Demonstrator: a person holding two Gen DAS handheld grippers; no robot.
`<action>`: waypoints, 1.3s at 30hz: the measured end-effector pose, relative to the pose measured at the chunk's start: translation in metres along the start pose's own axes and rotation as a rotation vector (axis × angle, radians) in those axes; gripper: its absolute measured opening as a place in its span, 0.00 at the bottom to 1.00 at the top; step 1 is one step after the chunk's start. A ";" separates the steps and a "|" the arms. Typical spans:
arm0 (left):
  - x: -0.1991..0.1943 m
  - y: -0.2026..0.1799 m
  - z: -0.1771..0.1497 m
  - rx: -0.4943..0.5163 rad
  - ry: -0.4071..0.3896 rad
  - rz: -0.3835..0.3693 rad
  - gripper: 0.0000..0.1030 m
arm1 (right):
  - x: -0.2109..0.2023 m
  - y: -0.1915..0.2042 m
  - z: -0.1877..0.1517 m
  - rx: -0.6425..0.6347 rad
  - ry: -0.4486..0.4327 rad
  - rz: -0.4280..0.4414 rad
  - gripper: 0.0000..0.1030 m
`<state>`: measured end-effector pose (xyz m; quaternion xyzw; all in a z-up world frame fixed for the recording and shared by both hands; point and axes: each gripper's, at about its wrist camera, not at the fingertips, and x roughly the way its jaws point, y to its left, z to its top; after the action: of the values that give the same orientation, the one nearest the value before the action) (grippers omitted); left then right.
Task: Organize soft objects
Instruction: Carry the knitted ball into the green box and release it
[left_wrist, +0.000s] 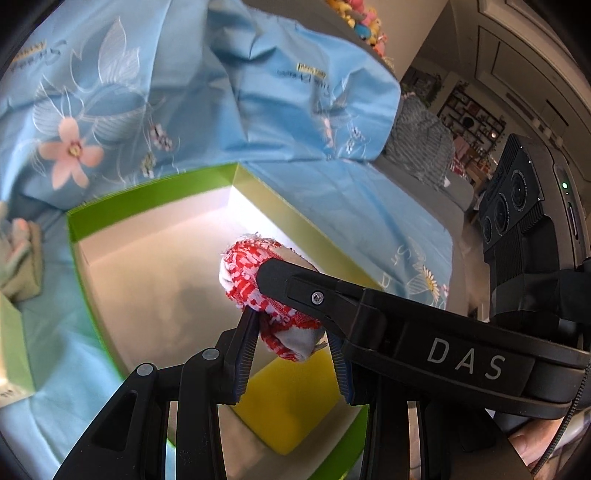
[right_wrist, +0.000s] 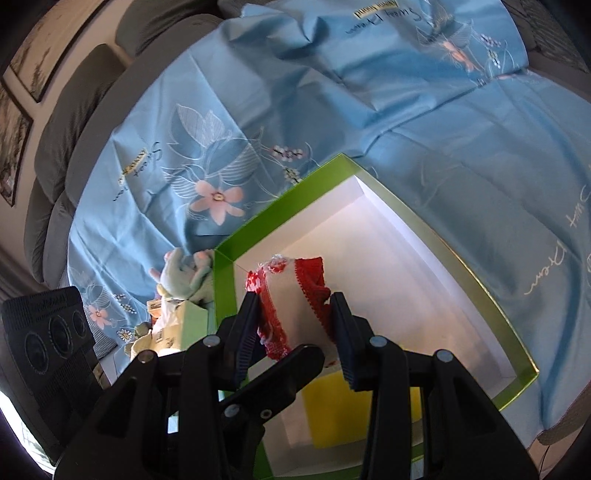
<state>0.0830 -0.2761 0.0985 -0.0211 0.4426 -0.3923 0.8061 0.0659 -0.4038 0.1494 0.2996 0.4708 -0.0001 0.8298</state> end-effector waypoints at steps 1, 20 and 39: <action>0.003 0.001 0.000 -0.002 0.010 -0.006 0.37 | 0.003 -0.002 0.000 0.006 0.003 -0.011 0.38; 0.035 0.007 -0.008 -0.065 0.147 0.004 0.37 | 0.026 -0.016 -0.002 0.034 0.071 -0.145 0.40; -0.081 0.033 -0.030 -0.158 -0.070 0.179 0.65 | -0.002 0.028 -0.015 -0.071 -0.040 -0.124 0.75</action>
<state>0.0567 -0.1915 0.1240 -0.0585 0.4440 -0.2816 0.8486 0.0607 -0.3746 0.1594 0.2404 0.4714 -0.0409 0.8475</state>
